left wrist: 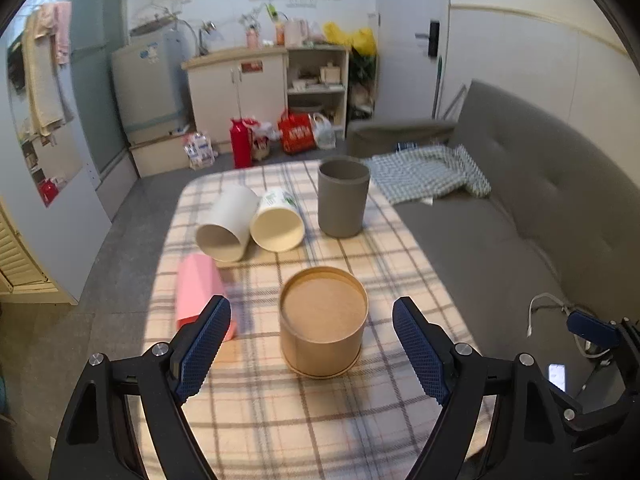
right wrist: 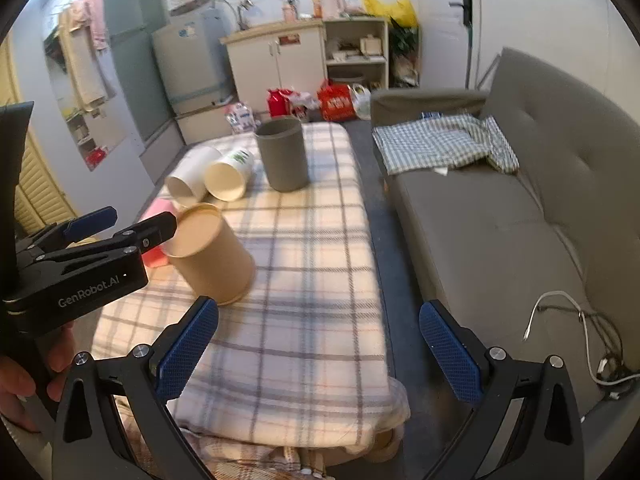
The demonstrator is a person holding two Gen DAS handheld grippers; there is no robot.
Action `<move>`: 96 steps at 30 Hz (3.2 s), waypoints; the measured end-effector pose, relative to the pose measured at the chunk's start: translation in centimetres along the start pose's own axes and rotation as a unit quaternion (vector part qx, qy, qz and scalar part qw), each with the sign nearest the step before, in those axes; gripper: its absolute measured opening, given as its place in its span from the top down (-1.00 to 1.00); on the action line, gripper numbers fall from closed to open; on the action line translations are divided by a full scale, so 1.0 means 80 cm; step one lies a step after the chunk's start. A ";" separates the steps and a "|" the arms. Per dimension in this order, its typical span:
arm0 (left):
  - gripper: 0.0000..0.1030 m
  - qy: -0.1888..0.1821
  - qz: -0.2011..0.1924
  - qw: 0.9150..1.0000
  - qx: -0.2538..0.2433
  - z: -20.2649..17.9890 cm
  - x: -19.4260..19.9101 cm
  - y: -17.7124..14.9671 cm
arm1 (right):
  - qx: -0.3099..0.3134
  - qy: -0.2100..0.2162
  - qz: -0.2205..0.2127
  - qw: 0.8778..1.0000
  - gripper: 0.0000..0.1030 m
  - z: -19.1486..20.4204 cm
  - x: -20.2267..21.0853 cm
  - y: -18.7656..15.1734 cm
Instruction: Flip cup upside down
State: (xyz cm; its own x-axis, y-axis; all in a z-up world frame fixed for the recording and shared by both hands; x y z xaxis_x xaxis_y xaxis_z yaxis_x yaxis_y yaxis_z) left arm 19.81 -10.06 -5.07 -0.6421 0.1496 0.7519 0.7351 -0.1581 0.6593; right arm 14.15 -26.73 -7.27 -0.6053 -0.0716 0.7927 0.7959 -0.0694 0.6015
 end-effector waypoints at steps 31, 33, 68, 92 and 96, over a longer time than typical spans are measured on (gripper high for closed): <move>-0.90 0.043 -0.077 0.995 0.054 0.062 0.075 -0.146 | 0.040 -0.004 -0.105 0.994 -0.97 0.068 0.021 -0.065; -0.91 0.052 -0.085 0.993 0.061 0.067 0.080 -0.148 | 0.037 -0.002 -0.106 0.994 -1.00 0.066 0.021 -0.065; -1.00 0.066 -0.078 0.991 0.082 0.085 0.079 -0.157 | 0.022 -0.004 -0.088 0.996 -1.00 0.058 0.010 -0.070; -1.00 0.067 -0.080 0.991 0.083 0.086 0.079 -0.158 | 0.027 -0.005 -0.081 0.996 -1.00 0.058 0.004 -0.074; -1.00 0.067 -0.080 0.991 0.083 0.086 0.079 -0.158 | 0.026 -0.005 -0.081 0.996 -1.00 0.059 0.004 -0.073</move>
State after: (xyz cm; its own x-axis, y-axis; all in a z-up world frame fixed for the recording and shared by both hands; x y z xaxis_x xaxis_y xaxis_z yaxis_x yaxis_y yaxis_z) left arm 7.97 -0.42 -8.71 -0.7685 0.0275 0.6393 0.6398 0.0218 0.7682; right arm 9.34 -21.68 -10.07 -0.7264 -0.0536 0.6852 0.6870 -0.0276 0.7261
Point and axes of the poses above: each gripper's, at about its wrist camera, not at the fingertips, and x roughly against the way its jaws point, z to its left, y to its top, the point moved 9 cm from there along -x, roughly the way its jaws point, and after that the axes turned 7 degrees about z, right-handed, at the moved point
